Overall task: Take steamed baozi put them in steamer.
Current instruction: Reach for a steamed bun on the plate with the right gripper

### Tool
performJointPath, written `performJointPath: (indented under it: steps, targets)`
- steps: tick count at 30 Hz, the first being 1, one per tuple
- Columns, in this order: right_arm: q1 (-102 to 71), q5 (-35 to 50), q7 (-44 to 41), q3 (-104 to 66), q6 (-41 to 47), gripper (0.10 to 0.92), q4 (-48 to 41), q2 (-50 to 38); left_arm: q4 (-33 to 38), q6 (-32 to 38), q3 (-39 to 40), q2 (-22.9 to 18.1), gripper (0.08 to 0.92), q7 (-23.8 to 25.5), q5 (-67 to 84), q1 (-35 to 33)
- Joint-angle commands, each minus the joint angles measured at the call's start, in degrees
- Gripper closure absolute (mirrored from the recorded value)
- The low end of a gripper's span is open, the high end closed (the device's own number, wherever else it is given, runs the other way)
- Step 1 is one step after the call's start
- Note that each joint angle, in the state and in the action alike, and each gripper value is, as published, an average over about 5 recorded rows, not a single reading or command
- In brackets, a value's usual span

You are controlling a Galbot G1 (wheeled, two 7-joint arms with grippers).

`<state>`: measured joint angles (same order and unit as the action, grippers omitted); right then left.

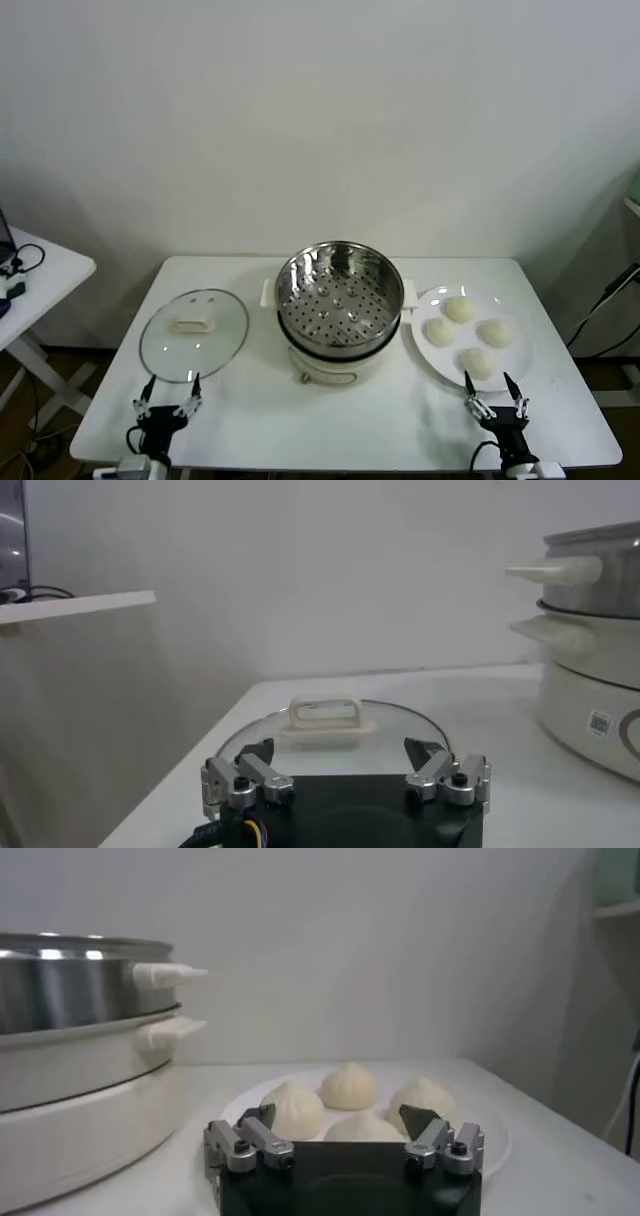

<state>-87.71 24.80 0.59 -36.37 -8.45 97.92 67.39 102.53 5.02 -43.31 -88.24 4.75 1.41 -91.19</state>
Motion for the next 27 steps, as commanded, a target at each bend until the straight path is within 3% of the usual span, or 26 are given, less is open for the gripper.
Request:
performJointPath:
  steps: [1, 7, 10, 13, 19, 24, 27]
  targets:
    - [12.5, 7.1, 2.2, -3.1, 19.0, 0.203, 2.6, -8.6, 0.3, 0.2, -0.1, 0.3, 0.177, -0.1, 0.1, -0.1]
    - [27.4, 9.7, -5.2, 4.0, 35.8, 0.203, -1.4, -21.0, 0.0, 0.4, 0.2, 0.7, 0.177, -0.3, 0.1, -0.2]
    - [32.9, 4.3, -13.7, 10.5, 43.7, 0.203, -2.2, -29.5, -0.1, 0.5, 0.2, 0.9, 0.177, -0.4, 0.1, -0.1]
    - [39.2, -5.9, -25.5, 20.7, 45.6, 0.203, -2.8, -39.8, -0.2, 0.7, 0.2, 1.0, 0.177, -0.4, 0.0, -0.1]
    - [64.4, -24.1, -43.6, 52.0, 33.6, 0.203, -8.8, -50.2, -0.6, 1.1, 0.5, 1.0, 0.177, -0.4, -1.0, 0.0]
    - [84.9, -34.2, -56.1, 72.9, 22.1, 0.203, -17.2, -49.1, -0.6, 1.6, 1.1, 0.9, 0.177, -0.4, -1.9, -0.5]
    - [95.6, -35.9, -61.9, 85.6, 15.0, 0.203, -22.1, -46.6, -1.0, 2.1, 1.4, 0.9, 0.177, -0.5, -2.6, -0.8]
